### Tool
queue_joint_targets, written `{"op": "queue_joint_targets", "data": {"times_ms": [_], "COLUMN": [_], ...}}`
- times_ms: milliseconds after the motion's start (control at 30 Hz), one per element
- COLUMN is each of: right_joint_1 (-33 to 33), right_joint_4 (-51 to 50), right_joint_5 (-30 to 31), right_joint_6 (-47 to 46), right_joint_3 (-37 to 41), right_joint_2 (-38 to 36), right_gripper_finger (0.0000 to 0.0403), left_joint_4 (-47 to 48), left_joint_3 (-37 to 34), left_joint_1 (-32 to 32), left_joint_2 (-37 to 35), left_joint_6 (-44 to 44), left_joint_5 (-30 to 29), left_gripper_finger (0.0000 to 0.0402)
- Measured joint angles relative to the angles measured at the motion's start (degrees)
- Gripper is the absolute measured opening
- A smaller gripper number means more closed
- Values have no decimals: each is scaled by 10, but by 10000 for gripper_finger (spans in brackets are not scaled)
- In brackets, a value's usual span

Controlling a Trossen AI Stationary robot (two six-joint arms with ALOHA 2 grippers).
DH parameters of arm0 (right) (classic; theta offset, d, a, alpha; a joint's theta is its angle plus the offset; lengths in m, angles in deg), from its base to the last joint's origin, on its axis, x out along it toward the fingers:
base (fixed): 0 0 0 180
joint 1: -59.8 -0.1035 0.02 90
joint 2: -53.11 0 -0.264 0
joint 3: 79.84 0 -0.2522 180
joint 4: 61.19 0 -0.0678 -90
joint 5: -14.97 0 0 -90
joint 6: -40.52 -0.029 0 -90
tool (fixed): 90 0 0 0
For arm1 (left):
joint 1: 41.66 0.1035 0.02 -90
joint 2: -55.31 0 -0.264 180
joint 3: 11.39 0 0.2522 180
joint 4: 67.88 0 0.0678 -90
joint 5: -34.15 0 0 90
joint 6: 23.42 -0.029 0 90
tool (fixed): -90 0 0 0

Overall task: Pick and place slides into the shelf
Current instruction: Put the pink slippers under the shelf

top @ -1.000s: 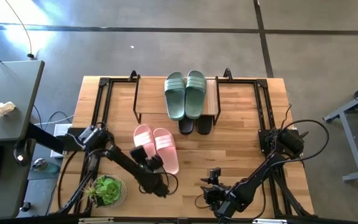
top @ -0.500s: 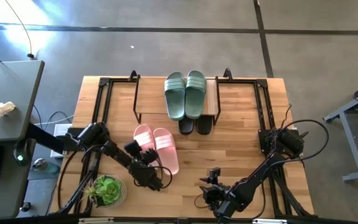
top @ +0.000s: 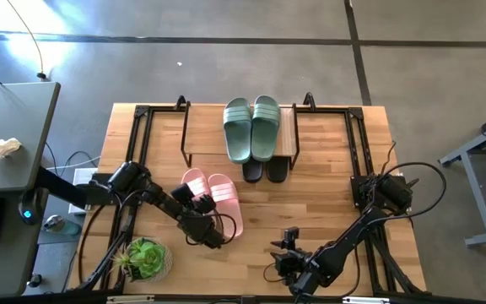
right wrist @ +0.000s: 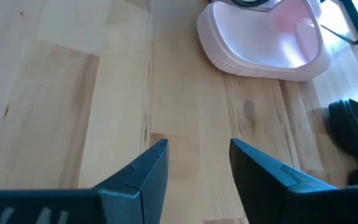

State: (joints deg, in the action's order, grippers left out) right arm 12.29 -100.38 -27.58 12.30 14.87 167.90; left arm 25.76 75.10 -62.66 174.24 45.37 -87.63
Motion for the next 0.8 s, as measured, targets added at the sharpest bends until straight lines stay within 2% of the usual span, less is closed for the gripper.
{"op": "queue_joint_targets", "data": {"times_ms": [200,467,667,800], "right_joint_1": [0,0,0,0], "right_joint_4": [0,0,0,-1], "right_joint_5": [0,0,6,6], "right_joint_6": [0,0,0,0], "right_joint_3": [0,0,0,0], "right_joint_2": [0,0,0,0], "right_gripper_finger": [162,162,162,162], "left_joint_4": [-2,-24,-26,-27], "left_joint_3": [-1,-2,-2,-2], "left_joint_1": [-2,-17,-45,-60], "left_joint_2": [1,2,3,3], "left_joint_6": [0,-37,-43,-57], "left_joint_5": [-26,-48,-106,-133], "left_gripper_finger": [131,14,23,7]}}
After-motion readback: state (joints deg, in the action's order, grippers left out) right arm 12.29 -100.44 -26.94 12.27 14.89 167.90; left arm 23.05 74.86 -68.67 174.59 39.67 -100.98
